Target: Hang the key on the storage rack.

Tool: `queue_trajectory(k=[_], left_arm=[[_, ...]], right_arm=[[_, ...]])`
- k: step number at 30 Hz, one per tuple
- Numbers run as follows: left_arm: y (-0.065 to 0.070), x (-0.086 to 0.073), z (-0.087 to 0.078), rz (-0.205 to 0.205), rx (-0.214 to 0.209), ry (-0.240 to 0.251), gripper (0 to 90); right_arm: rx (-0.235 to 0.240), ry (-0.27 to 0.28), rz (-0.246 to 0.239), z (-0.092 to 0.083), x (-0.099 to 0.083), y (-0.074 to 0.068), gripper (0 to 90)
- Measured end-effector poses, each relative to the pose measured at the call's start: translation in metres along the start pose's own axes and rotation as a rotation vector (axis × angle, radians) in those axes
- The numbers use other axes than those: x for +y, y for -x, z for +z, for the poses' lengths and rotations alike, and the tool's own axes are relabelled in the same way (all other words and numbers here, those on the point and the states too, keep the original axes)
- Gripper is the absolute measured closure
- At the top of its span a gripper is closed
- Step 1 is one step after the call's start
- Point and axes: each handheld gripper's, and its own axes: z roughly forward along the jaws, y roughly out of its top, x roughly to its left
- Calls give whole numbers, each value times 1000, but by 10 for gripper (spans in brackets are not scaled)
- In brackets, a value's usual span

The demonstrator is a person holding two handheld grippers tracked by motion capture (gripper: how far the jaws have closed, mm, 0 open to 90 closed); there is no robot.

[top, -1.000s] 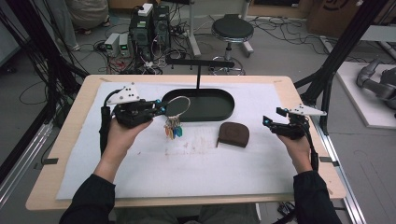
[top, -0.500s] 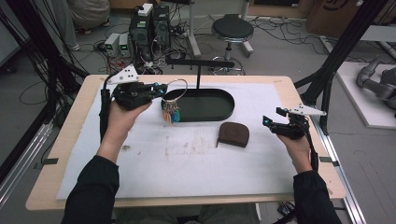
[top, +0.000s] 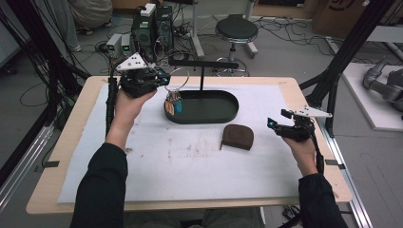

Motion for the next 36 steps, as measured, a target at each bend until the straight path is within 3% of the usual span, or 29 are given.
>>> queue_trajectory(k=[16, 26, 36], left_arm=[[-35, -20, 16, -112, 74, 10, 867], [-40, -27, 26, -152, 92, 12, 866], [-43, -32, 31, -166, 103, 0, 866]], right_arm=[[5, -1, 4, 1, 0, 0, 252], [5, 2, 3, 1, 0, 0, 252], [7, 4, 1, 1, 0, 0, 252]])
